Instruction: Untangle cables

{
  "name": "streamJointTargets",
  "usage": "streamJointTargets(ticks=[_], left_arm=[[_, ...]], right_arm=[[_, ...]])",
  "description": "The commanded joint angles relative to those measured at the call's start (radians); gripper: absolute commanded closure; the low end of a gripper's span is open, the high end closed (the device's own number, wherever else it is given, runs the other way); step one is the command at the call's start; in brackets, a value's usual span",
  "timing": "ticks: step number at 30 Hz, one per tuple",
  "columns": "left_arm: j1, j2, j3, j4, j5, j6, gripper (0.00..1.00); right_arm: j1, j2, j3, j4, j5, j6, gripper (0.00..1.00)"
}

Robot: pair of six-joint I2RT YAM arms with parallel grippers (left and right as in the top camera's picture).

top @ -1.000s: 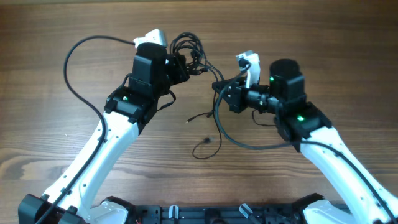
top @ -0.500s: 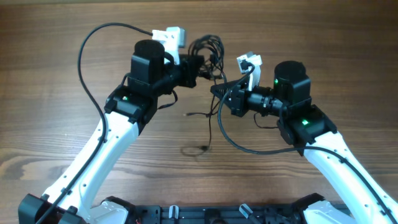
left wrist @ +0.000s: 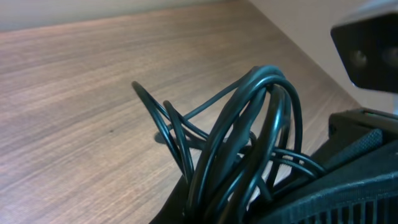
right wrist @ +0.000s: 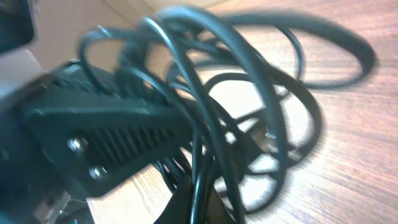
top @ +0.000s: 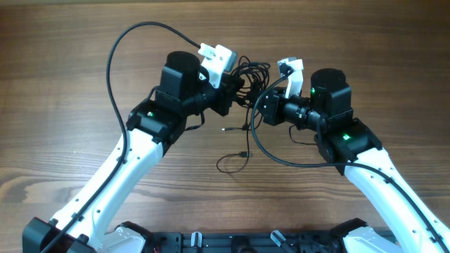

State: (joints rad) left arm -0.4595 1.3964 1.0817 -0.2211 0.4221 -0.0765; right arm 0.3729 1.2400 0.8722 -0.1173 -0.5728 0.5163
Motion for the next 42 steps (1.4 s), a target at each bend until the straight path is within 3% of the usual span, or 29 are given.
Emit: streamJointTargets(ticks=[1,5,7,10,18,19,22,24,27,30,36,39,42], left_arm=[[0.055,-0.023,-0.002,0.010,0.032,0.023,0.96],[0.070,-0.023,-0.002,0.024,0.058,0.017,0.96],[0.068,-0.023,-0.002,0.034,0.143,0.025,0.96],[0.050,-0.020,-0.002,0.017,0.253,0.099,0.96],[-0.032,-0.020,-0.002,-0.069,0.305,0.212,0.96],[-0.032,-0.020,-0.002,-0.063,0.340,0.231,0.96],[-0.009,-0.020,-0.002,-0.030,0.451,0.234,0.96],[0.027,-0.020,-0.002,-0.020,0.563,0.234,0.96],[0.095,-0.020,-0.002,-0.032,0.652,0.226,0.96],[0.174,-0.020,-0.002,-0.039,0.709,0.226,0.96],[0.290,-0.020,-0.002,-0.038,0.995,0.227,0.96],[0.293,-0.020,-0.002,-0.039,1.100,0.227,0.96],[0.280,-0.020,-0.002,-0.039,1.155,0.225,0.96]], right_arm=[[-0.007,0.007,0.006,-0.013,0.045,0.010,0.96],[-0.006,0.009,0.006,-0.021,0.040,0.011,0.96],[-0.006,0.012,0.006,-0.014,0.024,0.011,0.96],[-0.006,0.013,0.006,0.008,0.015,0.037,0.96],[-0.006,0.013,0.006,0.053,0.068,0.067,0.95],[-0.006,0.013,0.006,0.053,0.061,0.066,0.92],[-0.006,0.013,0.006,0.052,0.021,0.057,0.65],[-0.008,0.010,0.006,0.050,-0.010,0.056,0.54],[-0.030,-0.019,0.006,0.048,-0.095,0.031,0.21],[-0.079,-0.082,0.006,0.023,-0.195,0.003,0.00],[-0.362,-0.236,0.006,-0.125,-0.431,-0.213,0.00],[-0.502,-0.212,0.002,-0.160,-0.575,-0.320,0.00],[-0.548,-0.132,0.002,-0.154,-0.699,-0.420,0.00]])
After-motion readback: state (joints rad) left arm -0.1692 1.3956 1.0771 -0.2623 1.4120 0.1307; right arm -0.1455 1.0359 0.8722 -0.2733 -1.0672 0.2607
